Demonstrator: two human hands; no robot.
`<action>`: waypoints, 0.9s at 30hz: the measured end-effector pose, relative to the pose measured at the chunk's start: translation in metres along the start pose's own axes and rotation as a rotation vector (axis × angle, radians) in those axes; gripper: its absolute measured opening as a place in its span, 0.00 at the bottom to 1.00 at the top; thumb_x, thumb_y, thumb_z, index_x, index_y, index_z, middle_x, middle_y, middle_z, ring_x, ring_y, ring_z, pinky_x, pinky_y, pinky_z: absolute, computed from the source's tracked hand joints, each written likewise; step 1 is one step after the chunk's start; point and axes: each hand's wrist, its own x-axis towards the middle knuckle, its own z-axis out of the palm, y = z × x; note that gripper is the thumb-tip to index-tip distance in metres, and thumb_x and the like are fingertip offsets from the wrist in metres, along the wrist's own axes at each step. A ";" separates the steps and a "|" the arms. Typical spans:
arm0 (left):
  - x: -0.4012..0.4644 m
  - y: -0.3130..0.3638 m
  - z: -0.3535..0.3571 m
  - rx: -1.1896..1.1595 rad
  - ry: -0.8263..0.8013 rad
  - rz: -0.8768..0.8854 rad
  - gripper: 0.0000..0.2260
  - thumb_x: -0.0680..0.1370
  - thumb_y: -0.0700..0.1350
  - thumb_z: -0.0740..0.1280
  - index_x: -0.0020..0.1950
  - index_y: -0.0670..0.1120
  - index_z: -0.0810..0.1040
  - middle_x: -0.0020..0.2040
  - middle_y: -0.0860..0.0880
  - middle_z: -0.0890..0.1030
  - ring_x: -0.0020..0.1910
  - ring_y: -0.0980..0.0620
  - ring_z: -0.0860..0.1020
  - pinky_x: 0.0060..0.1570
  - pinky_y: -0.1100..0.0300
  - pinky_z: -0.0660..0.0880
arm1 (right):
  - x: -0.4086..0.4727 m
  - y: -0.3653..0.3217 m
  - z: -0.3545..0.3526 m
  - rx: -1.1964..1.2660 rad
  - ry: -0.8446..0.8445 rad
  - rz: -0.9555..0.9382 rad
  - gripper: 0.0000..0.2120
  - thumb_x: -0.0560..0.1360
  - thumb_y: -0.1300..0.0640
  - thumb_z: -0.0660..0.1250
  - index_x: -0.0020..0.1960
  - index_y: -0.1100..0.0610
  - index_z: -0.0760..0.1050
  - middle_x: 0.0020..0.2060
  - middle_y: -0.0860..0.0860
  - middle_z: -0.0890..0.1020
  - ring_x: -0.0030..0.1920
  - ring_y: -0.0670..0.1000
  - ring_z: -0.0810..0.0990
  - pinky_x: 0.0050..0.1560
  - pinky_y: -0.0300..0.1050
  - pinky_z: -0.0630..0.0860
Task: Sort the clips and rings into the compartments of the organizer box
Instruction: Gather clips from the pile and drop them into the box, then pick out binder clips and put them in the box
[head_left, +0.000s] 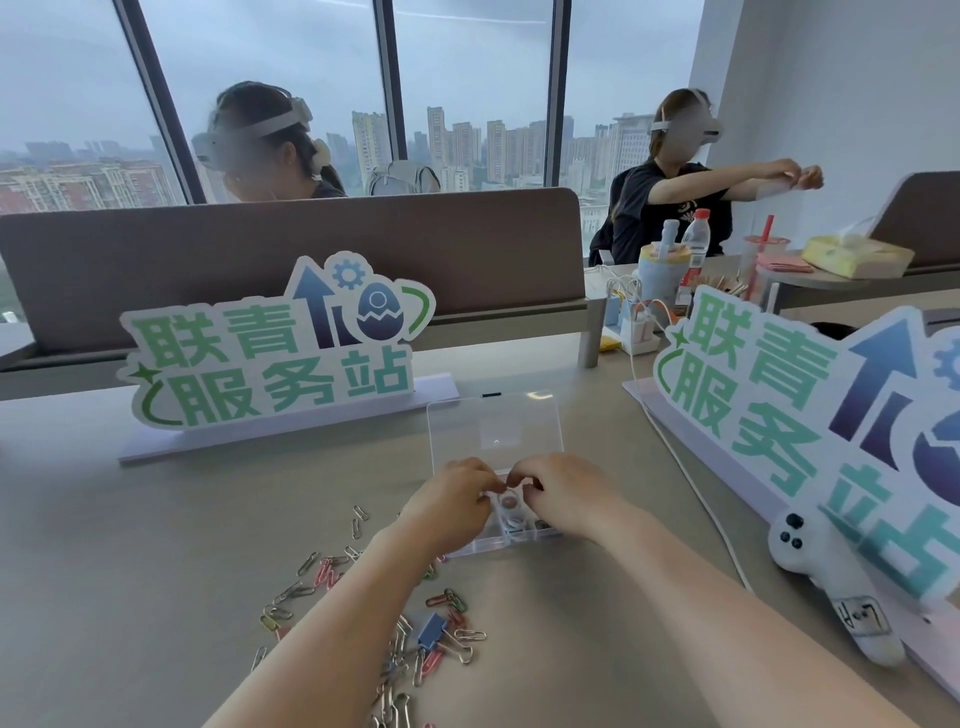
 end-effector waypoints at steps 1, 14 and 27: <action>-0.002 0.000 0.000 0.018 -0.012 0.002 0.18 0.77 0.37 0.58 0.61 0.50 0.80 0.64 0.53 0.75 0.63 0.52 0.71 0.63 0.56 0.71 | 0.000 -0.001 0.000 -0.001 -0.012 0.004 0.17 0.77 0.57 0.57 0.60 0.46 0.78 0.58 0.51 0.82 0.57 0.55 0.78 0.46 0.41 0.69; -0.028 0.003 -0.011 -0.001 0.078 -0.020 0.16 0.78 0.39 0.58 0.60 0.50 0.79 0.63 0.53 0.75 0.63 0.53 0.71 0.64 0.56 0.69 | -0.011 -0.018 0.001 -0.022 -0.022 -0.007 0.15 0.78 0.55 0.59 0.60 0.46 0.78 0.60 0.51 0.80 0.59 0.54 0.78 0.54 0.45 0.74; -0.124 -0.009 -0.025 -0.028 0.180 -0.098 0.12 0.76 0.41 0.62 0.54 0.51 0.82 0.49 0.55 0.78 0.51 0.54 0.76 0.51 0.59 0.74 | -0.055 -0.076 0.019 0.065 -0.191 -0.226 0.09 0.72 0.51 0.65 0.52 0.46 0.80 0.47 0.46 0.83 0.48 0.49 0.80 0.50 0.48 0.77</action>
